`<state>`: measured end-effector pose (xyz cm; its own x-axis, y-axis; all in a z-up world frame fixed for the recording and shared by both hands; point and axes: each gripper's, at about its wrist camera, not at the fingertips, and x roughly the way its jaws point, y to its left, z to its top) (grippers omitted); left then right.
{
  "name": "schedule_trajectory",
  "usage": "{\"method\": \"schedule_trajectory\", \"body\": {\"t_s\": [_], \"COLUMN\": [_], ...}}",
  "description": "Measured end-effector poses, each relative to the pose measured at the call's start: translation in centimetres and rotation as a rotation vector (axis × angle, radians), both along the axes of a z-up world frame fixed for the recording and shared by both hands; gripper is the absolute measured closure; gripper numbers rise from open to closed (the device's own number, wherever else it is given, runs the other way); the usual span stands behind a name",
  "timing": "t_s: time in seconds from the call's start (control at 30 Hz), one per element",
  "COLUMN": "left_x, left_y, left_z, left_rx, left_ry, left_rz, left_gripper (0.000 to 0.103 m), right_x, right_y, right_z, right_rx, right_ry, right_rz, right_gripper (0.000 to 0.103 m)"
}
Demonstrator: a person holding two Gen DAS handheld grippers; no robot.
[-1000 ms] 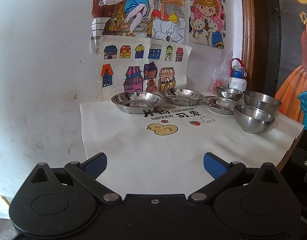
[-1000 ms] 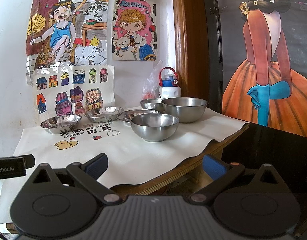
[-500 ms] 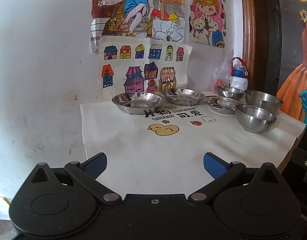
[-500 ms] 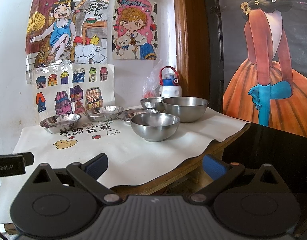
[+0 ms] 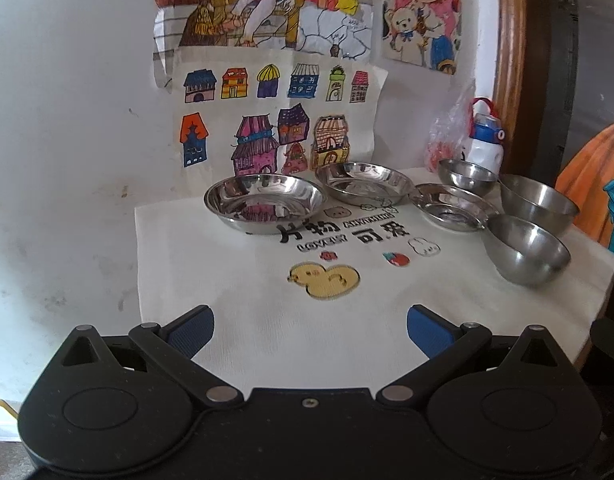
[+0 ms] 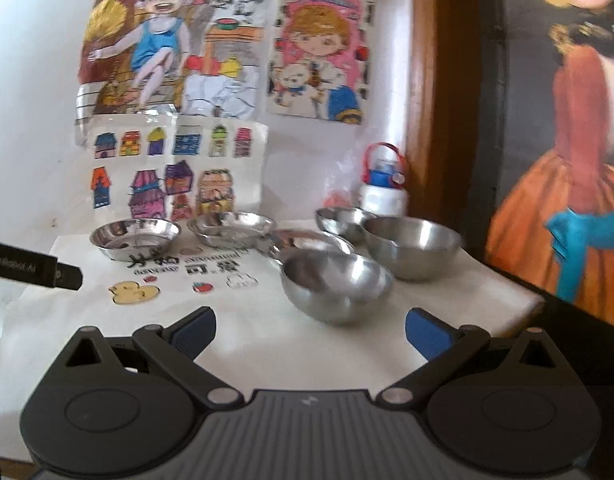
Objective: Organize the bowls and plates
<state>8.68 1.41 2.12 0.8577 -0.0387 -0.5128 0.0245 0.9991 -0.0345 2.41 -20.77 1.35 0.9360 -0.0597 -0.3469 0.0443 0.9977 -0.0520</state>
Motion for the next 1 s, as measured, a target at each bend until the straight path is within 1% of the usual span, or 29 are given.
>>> {"method": "schedule_trajectory", "body": {"t_s": [0.07,0.17,0.33,0.47,0.63,0.83,1.0], "left_x": [1.6,3.9,7.9,10.9,14.1,17.3,19.6], "left_y": [0.8,2.1,4.3,6.1,8.1,9.7,10.9], "left_z": [0.4,0.9,1.9,2.8,3.5,3.0,2.1], "left_rx": [-0.013,-0.01,0.017,0.005,-0.014,-0.005,-0.012], "left_ry": [0.017,0.027,0.041,0.055,0.073,0.095,0.117], "left_rz": [-0.001,0.013,0.052,0.075,0.098,0.121,0.138], "left_gripper": [0.001,0.001,0.001,0.001,0.001,0.001,0.001], "right_x": [1.7,4.5,9.8,13.7,18.3,22.8,25.8], "right_y": [0.1,0.3,0.6,1.1,1.9,3.6,6.2], "right_z": [0.8,1.9,3.2,4.3,5.2,4.9,3.5], "right_rx": [-0.01,-0.024,-0.023,-0.041,-0.067,-0.08,-0.039], "right_ry": [0.001,0.002,0.026,0.031,0.038,0.091,0.166], "right_rz": [0.043,0.094,0.188,0.263,0.324,0.406,0.484], "right_gripper": [0.0,0.0,0.0,0.0,0.0,0.0,0.0]}}
